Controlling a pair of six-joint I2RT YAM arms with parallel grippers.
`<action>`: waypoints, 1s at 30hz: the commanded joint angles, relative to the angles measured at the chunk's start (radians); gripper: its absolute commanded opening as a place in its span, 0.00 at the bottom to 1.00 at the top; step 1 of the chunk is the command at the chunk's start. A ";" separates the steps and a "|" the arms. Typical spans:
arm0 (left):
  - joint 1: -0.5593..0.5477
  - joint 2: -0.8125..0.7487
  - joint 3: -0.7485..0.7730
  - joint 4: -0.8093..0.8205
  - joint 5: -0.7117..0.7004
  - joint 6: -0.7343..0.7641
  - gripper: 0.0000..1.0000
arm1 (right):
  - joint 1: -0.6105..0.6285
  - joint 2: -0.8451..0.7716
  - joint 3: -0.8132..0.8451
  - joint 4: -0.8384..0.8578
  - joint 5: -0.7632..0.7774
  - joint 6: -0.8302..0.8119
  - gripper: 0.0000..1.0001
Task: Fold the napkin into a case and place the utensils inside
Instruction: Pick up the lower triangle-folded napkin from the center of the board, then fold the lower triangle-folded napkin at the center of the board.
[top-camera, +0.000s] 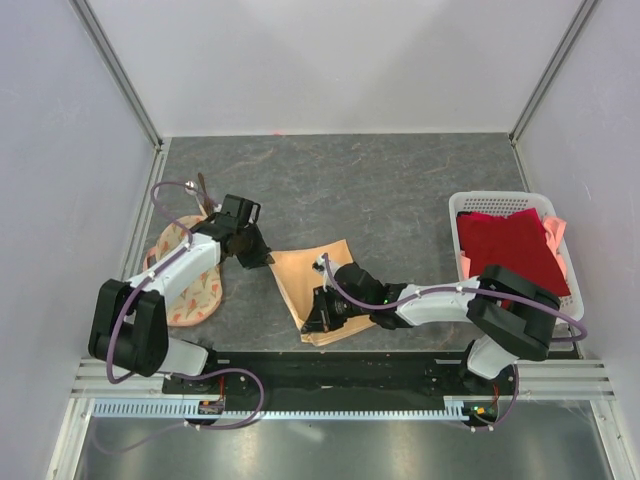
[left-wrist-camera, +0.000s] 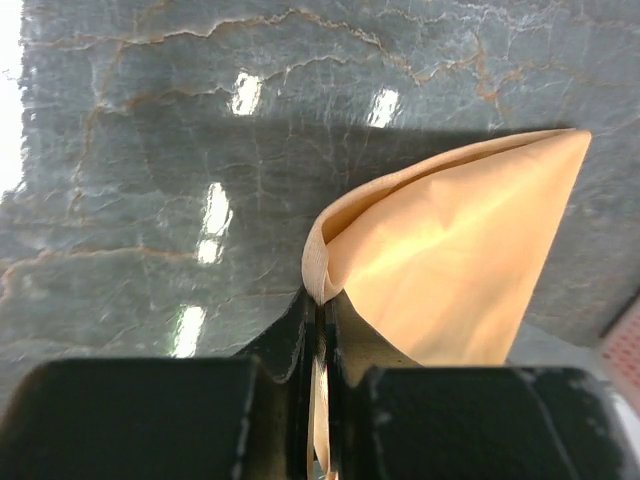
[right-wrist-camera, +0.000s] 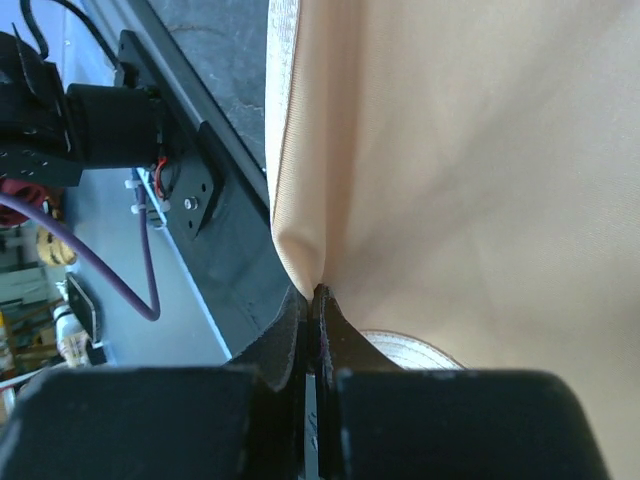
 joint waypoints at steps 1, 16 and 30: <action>-0.058 -0.010 0.113 -0.038 -0.269 0.047 0.02 | 0.019 0.028 -0.053 0.099 -0.105 0.043 0.00; -0.232 0.217 0.321 -0.101 -0.493 -0.078 0.02 | -0.039 -0.022 -0.134 -0.002 -0.087 -0.020 0.00; -0.157 0.253 0.241 0.096 -0.187 0.039 0.02 | -0.024 0.102 0.010 -0.122 -0.052 -0.049 0.09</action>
